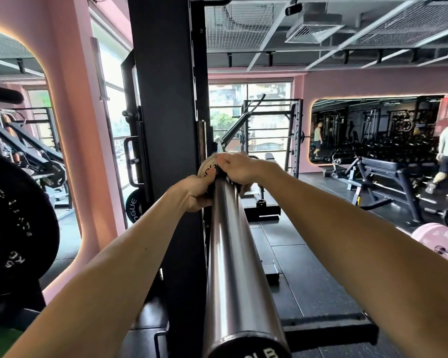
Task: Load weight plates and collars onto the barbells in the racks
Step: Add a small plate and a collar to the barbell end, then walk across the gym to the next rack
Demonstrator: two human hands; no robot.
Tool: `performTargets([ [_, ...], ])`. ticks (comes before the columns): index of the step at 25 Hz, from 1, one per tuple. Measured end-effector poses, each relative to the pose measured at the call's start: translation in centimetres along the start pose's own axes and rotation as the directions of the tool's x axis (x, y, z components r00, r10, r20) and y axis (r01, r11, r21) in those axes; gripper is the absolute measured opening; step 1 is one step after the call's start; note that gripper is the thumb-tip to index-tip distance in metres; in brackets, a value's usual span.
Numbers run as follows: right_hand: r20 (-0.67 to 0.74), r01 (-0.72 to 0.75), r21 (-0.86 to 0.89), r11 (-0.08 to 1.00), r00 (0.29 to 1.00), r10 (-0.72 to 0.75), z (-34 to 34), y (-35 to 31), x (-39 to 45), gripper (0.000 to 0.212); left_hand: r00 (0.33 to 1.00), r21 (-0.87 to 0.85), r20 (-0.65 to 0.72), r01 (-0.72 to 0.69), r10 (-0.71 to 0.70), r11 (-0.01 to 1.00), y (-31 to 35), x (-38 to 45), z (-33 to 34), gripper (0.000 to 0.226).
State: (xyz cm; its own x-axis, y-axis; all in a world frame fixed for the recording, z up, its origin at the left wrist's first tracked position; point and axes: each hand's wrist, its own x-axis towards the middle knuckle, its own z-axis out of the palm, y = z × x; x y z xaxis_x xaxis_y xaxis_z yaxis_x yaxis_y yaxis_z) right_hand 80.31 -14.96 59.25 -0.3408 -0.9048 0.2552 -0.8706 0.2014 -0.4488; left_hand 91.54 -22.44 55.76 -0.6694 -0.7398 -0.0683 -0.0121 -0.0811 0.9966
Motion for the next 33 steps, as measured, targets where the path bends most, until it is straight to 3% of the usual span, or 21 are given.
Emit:
performTargets([
  [3,-0.163,0.014,0.115,0.993,0.987,0.005,0.3,1.3,0.4,0.040,0.996,0.018,0.089,0.028,-0.030,0.999,0.7,-0.6,0.3,0.053],
  [6,-0.276,-0.108,0.347,0.932,0.938,0.212,0.8,3.2,0.9,0.023,0.996,0.091,0.050,0.069,-0.074,0.993,1.9,-0.7,1.2,0.075],
  [8,-0.213,-0.214,0.519,0.827,0.906,0.367,1.4,4.0,1.2,0.024,0.998,0.170,0.006,0.060,-0.062,0.984,2.2,-0.9,1.8,0.059],
  [10,-0.132,-0.246,0.641,0.727,0.898,0.420,2.0,4.1,1.4,0.021,0.999,0.156,-0.006,0.045,-0.045,0.987,2.1,-0.9,2.2,0.040],
  [14,-0.119,-0.241,0.679,0.694,0.896,0.427,2.4,4.2,1.6,0.030,1.000,0.101,-0.022,-0.001,0.003,0.995,1.5,-0.4,2.3,0.036],
  [18,-0.087,-0.276,0.655,0.704,0.897,0.433,2.1,4.1,1.5,0.030,0.999,0.009,-0.048,0.013,-0.013,1.000,0.9,0.9,1.1,0.061],
  [24,-0.122,-0.242,0.652,0.719,0.902,0.414,2.6,3.6,-0.7,0.030,1.000,0.086,-0.006,0.027,-0.027,0.996,0.3,0.7,0.3,0.072],
  [27,-0.092,-0.215,0.655,0.724,0.929,0.359,3.5,4.1,-3.0,0.029,0.996,0.126,-0.059,-0.060,0.068,0.990,-1.5,-0.5,0.3,0.061],
  [30,-0.060,-0.223,0.623,0.750,0.942,0.330,5.3,4.9,-5.9,0.025,0.974,0.260,-0.139,-0.141,0.182,0.955,-4.4,-2.9,0.2,0.024],
  [32,-0.011,-0.264,0.579,0.771,0.943,0.331,6.9,5.5,-8.7,0.022,0.988,0.263,-0.107,-0.078,0.109,0.962,-7.9,-3.9,-0.5,0.016],
  [33,0.020,-0.284,0.537,0.795,0.946,0.324,8.0,5.9,-10.4,0.022,0.995,0.301,-0.076,-0.036,0.061,0.953,-10.2,-4.5,-0.9,0.023],
])
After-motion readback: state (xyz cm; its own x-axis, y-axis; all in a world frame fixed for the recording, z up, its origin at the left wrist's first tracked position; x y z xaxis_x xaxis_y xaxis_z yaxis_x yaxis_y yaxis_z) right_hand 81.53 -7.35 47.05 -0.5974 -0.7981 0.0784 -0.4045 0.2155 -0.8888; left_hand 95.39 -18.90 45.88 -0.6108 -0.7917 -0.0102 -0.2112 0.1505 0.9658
